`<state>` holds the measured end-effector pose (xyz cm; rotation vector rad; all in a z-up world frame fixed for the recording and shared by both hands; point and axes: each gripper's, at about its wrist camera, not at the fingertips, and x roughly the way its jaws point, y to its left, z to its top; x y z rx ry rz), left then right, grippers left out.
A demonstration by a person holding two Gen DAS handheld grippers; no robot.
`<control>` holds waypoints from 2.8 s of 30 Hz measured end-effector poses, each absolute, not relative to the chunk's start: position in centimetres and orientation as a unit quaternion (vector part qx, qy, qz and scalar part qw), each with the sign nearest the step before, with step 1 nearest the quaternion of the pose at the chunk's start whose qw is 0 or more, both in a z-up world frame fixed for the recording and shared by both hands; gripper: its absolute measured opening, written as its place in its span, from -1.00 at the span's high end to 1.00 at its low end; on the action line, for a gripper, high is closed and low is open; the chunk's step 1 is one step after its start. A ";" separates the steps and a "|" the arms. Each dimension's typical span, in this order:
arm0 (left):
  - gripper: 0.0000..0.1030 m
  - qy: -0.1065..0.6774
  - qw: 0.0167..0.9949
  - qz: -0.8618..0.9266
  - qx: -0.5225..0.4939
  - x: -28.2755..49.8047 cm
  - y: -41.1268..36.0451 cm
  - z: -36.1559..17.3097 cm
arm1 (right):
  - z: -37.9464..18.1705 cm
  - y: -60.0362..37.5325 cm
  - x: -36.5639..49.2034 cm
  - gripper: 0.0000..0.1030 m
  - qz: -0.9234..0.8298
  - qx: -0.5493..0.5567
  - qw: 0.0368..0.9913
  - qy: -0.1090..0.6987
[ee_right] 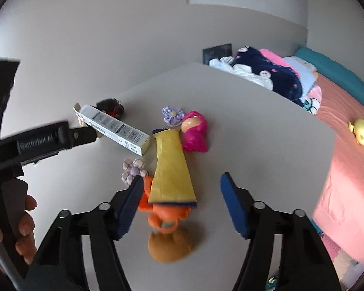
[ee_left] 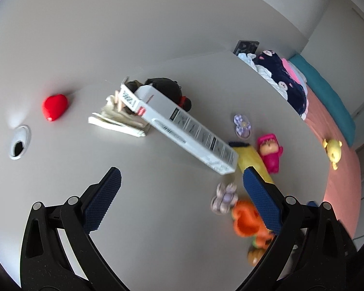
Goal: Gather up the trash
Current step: 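Grasp the white thermometer box with the left gripper while the right grasps the yellow wrapper, then carry the box and wrapper over the trash bag and release both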
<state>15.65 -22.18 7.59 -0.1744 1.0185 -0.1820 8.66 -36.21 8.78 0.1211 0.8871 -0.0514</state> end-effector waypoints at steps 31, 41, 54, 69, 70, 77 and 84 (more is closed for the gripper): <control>0.36 0.471 0.859 -0.124 -0.159 15.2 -21.2 9.2 | 9.8 -36.1 8.2 0.63 -0.009 0.105 0.906 0.410; 0.36 0.414 0.889 -0.178 -0.085 6.0 -23.8 13.2 | 14.8 -39.0 -2.3 0.63 -0.045 0.128 0.929 0.344; 0.35 0.393 0.875 -0.282 -0.001 -6.0 -34.0 12.5 | 16.9 -45.8 -16.8 0.63 -0.142 0.154 0.935 0.287; 0.35 0.417 0.788 -0.428 0.147 -20.1 -48.0 4.8 | 13.0 -54.7 -33.2 0.63 -0.294 0.226 0.887 0.276; 0.35 0.419 0.781 -0.436 0.155 -20.7 -48.8 4.3 | 12.7 -55.1 -33.8 0.63 -0.301 0.227 0.884 0.278; 0.30 0.430 0.752 -0.457 0.202 -23.6 -52.9 1.9 | 9.9 -58.3 -36.4 0.61 -0.344 0.245 0.854 0.305; -0.89 0.416 0.751 -0.444 0.258 -24.3 -54.7 -1.0 | 8.2 -60.9 -38.1 -0.70 -0.434 0.253 0.812 0.296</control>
